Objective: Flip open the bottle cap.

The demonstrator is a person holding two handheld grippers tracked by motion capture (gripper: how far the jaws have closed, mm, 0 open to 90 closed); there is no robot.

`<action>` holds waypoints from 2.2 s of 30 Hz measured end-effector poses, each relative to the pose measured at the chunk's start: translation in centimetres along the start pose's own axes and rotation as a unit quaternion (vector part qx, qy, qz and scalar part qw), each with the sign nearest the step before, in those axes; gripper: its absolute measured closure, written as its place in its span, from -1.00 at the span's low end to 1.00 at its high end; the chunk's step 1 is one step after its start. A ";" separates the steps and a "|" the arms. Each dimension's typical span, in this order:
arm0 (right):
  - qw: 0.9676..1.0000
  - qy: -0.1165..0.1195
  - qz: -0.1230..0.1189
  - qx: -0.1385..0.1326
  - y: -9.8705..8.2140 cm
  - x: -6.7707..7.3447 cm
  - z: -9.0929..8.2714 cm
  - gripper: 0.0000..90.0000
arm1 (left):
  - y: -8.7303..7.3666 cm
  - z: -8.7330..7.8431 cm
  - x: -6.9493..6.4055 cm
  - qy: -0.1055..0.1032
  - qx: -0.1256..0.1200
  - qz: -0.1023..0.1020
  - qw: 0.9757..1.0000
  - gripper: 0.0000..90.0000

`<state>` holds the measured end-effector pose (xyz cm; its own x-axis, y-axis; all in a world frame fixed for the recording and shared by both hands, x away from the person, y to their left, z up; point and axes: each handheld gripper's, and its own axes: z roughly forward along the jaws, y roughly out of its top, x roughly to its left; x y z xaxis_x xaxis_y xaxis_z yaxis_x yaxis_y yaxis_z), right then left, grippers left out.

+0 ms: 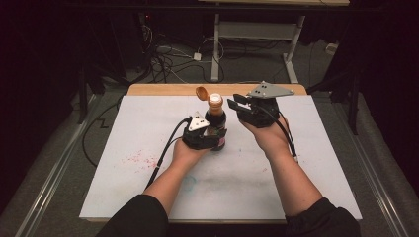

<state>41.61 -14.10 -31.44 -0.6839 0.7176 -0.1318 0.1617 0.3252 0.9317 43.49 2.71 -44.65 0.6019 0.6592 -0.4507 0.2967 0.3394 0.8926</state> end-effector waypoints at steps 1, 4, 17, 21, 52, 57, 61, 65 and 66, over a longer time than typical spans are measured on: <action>1.000 0.004 0.003 -0.002 -0.3 -0.1 0.1 0.30 | 0.0 0.0 0.0 -0.001 0.000 -0.001 1.000 -0.38; 1.000 0.004 0.009 -0.005 -1.1 -0.3 0.3 -0.11 | 0.0 0.0 0.1 -0.007 0.000 -0.004 1.000 -0.39; 0.999 -0.006 0.033 -0.009 -3.8 -0.8 1.1 -1.00 | 0.1 -1.7 1.4 -0.004 0.084 0.019 0.996 -1.00; 0.999 -0.009 0.032 -0.007 -4.7 -0.9 1.0 -1.00 | 0.0 -2.9 2.0 -0.001 0.089 0.025 0.996 -1.00; 0.995 -0.044 0.064 0.070 -17.4 -0.1 -2.1 -1.00 | -1.9 -14.5 4.8 0.048 0.049 -0.013 0.998 -1.00; 0.994 -0.059 0.067 0.066 -18.5 -0.3 -4.0 -1.00 | -2.1 -17.1 5.5 0.057 0.096 0.047 0.993 -1.00; 0.994 -0.063 0.070 0.057 -19.3 -0.3 -5.7 -1.00 | -2.8 -17.8 5.0 0.056 0.059 0.019 0.996 -1.00; 0.994 -0.072 0.069 0.054 -20.0 0.0 -6.3 -1.00 | -2.9 -17.8 4.6 0.046 0.024 0.001 0.999 -1.00; 0.994 -0.074 0.066 0.049 -20.0 0.0 -6.3 -1.00 | -2.9 -17.7 4.6 0.047 0.027 -0.001 0.999 -1.00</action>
<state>33.83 -24.49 -47.97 -0.5414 0.8383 -0.0647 0.3173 0.2750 0.9076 32.24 16.64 -49.50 0.5298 0.7197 -0.4487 0.3386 0.3057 0.8899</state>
